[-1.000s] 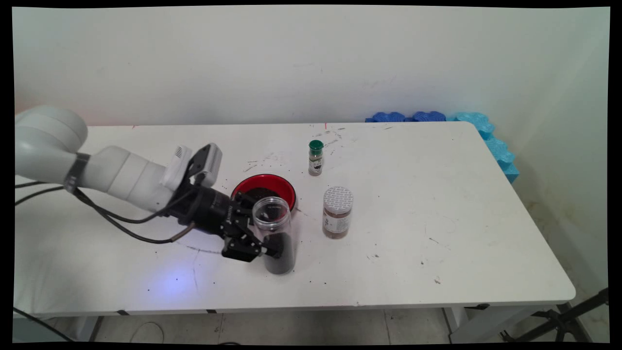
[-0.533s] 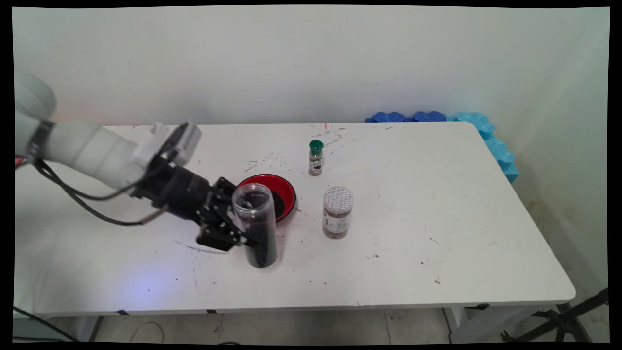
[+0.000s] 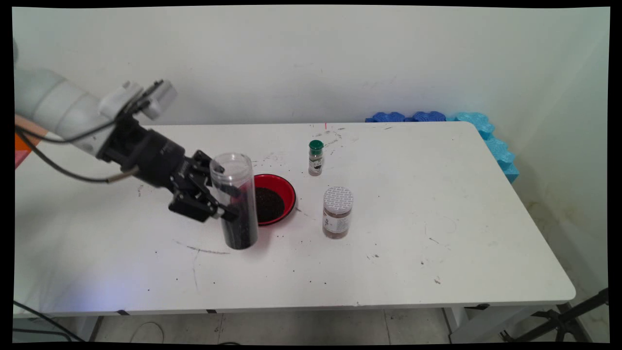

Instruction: Pour the black seasoning powder in the red bowl

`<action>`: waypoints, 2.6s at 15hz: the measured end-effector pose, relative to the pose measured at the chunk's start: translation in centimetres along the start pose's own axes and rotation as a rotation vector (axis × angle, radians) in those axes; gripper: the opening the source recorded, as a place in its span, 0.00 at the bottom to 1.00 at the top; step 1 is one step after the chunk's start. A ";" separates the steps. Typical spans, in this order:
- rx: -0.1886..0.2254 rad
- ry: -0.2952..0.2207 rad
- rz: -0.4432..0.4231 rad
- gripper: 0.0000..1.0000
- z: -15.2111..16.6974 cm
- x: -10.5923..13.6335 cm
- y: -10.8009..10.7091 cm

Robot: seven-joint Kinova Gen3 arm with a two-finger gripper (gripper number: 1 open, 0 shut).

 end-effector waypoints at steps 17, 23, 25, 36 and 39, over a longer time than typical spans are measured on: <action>-0.075 -0.047 -0.376 0.00 -2.5 3.3 -3.3; -0.065 -0.055 -0.488 0.00 -1.7 2.9 -4.4; -0.064 -0.055 -0.528 0.00 -1.5 2.7 -4.6; -0.101 -0.035 -0.792 0.00 0.1 1.7 -5.8; -0.100 -0.047 -0.841 0.00 0.3 1.2 -5.8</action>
